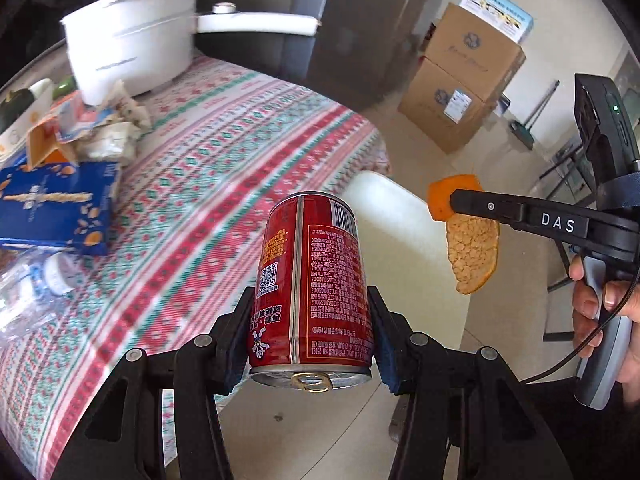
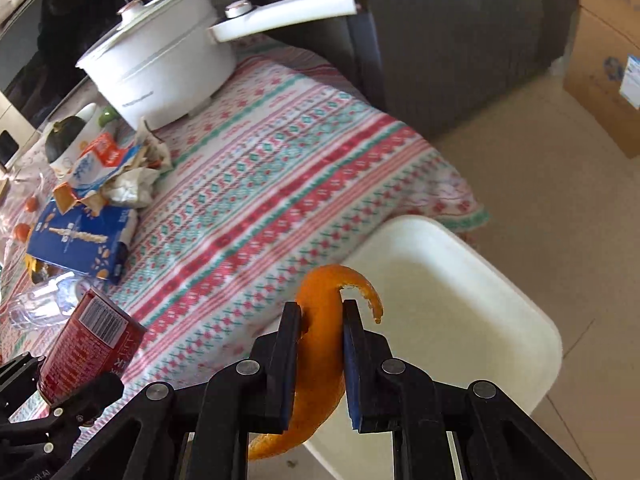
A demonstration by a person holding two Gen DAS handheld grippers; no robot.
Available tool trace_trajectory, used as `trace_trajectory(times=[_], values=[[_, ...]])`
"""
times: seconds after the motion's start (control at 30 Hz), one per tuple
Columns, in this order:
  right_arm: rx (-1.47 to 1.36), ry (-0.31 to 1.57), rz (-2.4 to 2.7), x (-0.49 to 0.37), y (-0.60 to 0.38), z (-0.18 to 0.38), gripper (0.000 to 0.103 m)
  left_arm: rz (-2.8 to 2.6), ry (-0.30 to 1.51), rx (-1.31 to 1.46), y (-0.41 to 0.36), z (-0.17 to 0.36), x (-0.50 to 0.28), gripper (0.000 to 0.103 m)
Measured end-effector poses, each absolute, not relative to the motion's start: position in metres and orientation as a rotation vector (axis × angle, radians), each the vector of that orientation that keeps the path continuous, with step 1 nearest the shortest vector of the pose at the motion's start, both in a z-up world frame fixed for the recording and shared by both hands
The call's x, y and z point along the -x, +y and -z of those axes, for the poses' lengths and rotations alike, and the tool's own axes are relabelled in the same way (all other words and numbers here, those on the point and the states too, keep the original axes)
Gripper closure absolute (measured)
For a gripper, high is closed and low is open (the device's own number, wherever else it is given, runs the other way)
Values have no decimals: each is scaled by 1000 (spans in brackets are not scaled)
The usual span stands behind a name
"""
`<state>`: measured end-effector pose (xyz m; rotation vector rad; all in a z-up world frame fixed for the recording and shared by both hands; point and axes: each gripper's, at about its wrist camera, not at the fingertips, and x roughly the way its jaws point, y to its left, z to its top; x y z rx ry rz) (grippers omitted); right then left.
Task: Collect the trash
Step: 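Carry the red can and orange peel to the white bin and release both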
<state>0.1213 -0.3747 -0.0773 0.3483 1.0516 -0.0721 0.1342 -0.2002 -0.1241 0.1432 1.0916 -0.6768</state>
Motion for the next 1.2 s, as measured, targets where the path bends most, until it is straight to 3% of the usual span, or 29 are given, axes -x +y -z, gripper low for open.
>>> trace_trajectory(times=[0.4, 0.83, 1.2], values=[[-375, 1147, 175, -78, -446, 118, 85, 719, 1234, -250, -277, 207, -138, 48], [-378, 1173, 170, -79, -455, 124, 85, 722, 1246, -285, -287, 225, -142, 47], [-360, 1201, 205, -84, -454, 133, 84, 648, 1175, -262, -257, 187, -145, 22]])
